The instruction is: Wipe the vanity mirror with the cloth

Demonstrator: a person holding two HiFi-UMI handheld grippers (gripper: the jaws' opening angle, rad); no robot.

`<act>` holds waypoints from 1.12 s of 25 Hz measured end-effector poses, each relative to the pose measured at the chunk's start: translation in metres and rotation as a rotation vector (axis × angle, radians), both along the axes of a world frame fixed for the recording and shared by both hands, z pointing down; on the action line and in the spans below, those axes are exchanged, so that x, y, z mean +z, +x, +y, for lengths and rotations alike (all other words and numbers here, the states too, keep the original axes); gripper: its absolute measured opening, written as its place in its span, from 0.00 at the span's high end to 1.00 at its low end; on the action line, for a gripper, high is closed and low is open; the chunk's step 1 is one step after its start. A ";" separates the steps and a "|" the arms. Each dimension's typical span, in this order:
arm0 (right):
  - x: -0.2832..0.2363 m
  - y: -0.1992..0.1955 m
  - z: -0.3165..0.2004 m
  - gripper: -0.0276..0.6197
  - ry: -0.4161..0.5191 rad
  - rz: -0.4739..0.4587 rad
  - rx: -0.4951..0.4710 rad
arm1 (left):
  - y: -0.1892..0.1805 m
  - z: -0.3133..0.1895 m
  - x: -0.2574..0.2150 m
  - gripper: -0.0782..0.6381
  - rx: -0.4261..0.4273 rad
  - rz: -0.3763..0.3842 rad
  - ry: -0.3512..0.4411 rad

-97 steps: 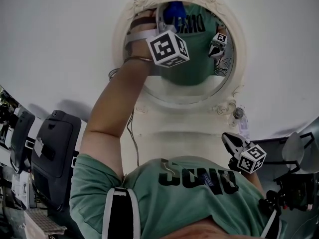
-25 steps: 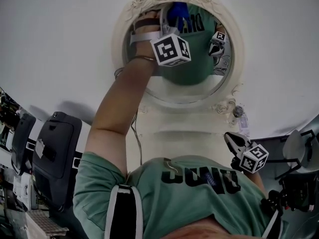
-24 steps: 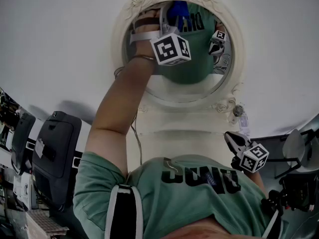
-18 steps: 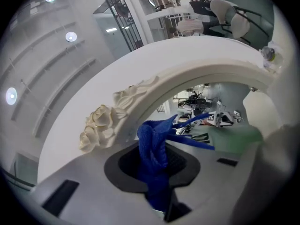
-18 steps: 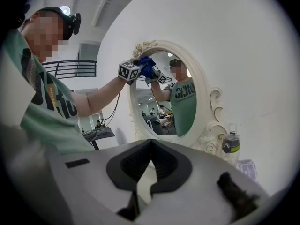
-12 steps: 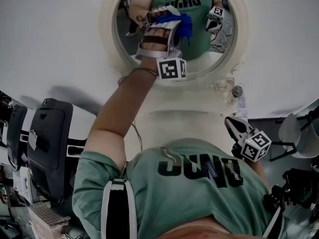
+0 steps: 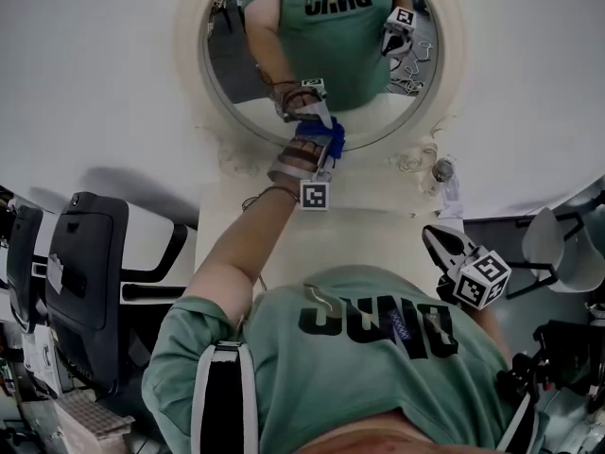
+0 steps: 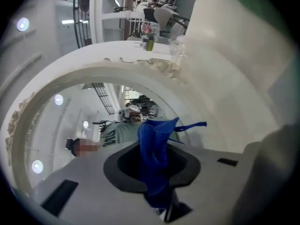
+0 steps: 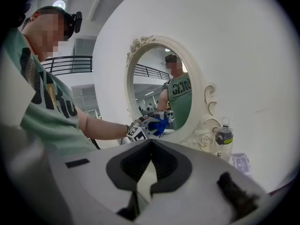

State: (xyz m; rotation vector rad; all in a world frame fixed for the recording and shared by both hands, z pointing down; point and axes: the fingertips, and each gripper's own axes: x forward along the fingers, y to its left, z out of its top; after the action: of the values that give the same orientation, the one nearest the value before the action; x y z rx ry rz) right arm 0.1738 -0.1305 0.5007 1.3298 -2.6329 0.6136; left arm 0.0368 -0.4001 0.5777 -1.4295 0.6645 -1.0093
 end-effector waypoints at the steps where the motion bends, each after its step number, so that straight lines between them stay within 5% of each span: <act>1: 0.000 0.001 0.001 0.95 0.000 0.002 0.003 | -0.003 0.002 0.017 0.78 -0.007 -0.018 -0.045; 5: -0.004 0.005 -0.002 0.95 0.011 0.013 0.007 | -0.015 0.004 0.060 0.79 -0.054 -0.018 -0.151; 15: -0.091 0.007 -0.077 0.95 0.214 0.110 -0.013 | -0.027 0.003 0.042 0.78 -0.162 0.026 -0.305; 20: -0.134 0.003 -0.123 0.95 0.273 0.130 0.017 | -0.034 -0.006 -0.056 0.77 -0.146 0.183 -0.200; 28: -0.160 -0.023 -0.141 0.95 0.314 0.072 -0.010 | -0.031 -0.003 -0.340 0.77 -0.034 0.462 0.154</act>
State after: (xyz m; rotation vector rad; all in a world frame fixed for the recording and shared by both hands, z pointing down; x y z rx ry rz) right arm 0.1507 -0.2720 0.3412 1.3835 -2.7567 0.1496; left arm 0.0059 -0.4027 0.2381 -1.5294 1.0807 -0.6366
